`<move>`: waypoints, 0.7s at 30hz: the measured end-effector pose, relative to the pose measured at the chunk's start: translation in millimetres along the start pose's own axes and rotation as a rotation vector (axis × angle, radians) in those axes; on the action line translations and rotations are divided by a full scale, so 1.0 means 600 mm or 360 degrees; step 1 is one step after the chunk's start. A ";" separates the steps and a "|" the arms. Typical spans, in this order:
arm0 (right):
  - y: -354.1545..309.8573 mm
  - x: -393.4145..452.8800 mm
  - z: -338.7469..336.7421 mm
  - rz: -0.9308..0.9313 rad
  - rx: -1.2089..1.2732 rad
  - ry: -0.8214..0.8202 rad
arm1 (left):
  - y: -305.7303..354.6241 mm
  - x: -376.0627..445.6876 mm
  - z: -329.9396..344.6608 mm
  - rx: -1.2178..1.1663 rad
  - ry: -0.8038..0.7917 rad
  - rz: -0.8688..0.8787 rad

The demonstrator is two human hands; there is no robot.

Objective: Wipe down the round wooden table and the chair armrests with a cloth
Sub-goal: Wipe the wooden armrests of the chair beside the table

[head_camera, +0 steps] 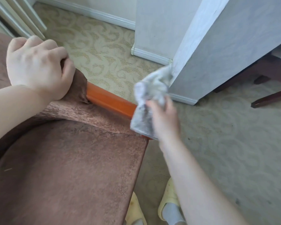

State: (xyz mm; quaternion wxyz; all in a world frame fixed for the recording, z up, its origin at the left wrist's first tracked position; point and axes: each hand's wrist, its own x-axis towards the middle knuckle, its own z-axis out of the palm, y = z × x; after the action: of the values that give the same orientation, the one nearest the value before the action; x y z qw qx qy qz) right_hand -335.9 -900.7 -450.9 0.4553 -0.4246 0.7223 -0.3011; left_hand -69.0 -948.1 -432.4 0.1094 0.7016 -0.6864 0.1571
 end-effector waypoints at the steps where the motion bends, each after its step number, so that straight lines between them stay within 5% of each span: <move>1: -0.028 -0.003 0.039 -0.0152 -0.0375 -0.0020 | 0.002 -0.004 -0.003 0.0034 0.0013 -0.0016; 6: -0.076 -0.053 0.148 -0.0895 -0.0784 0.0133 | 0.032 -0.027 -0.019 0.0021 0.0095 -0.0101; 8: -0.028 -0.025 0.086 -0.1227 -0.0877 -0.0112 | 0.039 -0.045 -0.022 -0.0017 0.0046 -0.0033; 9: -0.011 0.000 0.040 -0.1151 -0.0798 -0.0330 | 0.042 -0.052 -0.024 -0.0031 -0.0010 0.0006; 11: 0.014 0.052 -0.037 -0.0527 -0.0677 -0.0584 | 0.047 -0.053 -0.028 -0.0096 -0.0186 0.0005; 13: -0.004 0.092 -0.062 0.0260 -0.0881 -0.0762 | 0.045 -0.044 -0.032 -0.0170 -0.0361 -0.0044; 15: -0.053 0.106 -0.021 0.0709 -0.1111 -0.1078 | 0.036 -0.036 -0.031 -0.0228 -0.0462 -0.0014; 18: -0.102 0.107 0.073 0.0292 -0.1178 -0.1185 | 0.026 -0.032 -0.030 -0.0283 -0.0581 0.0042; 21: -0.088 0.078 0.092 -0.0382 -0.1486 -0.0658 | 0.025 -0.031 -0.031 -0.0295 -0.0558 0.0044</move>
State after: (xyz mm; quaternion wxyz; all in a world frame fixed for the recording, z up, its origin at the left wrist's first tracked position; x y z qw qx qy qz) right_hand -278.0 -969.0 -448.7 0.3130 -0.7128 0.6208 0.0929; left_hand -85.2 -924.7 -423.2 0.0501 0.6957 -0.7160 -0.0297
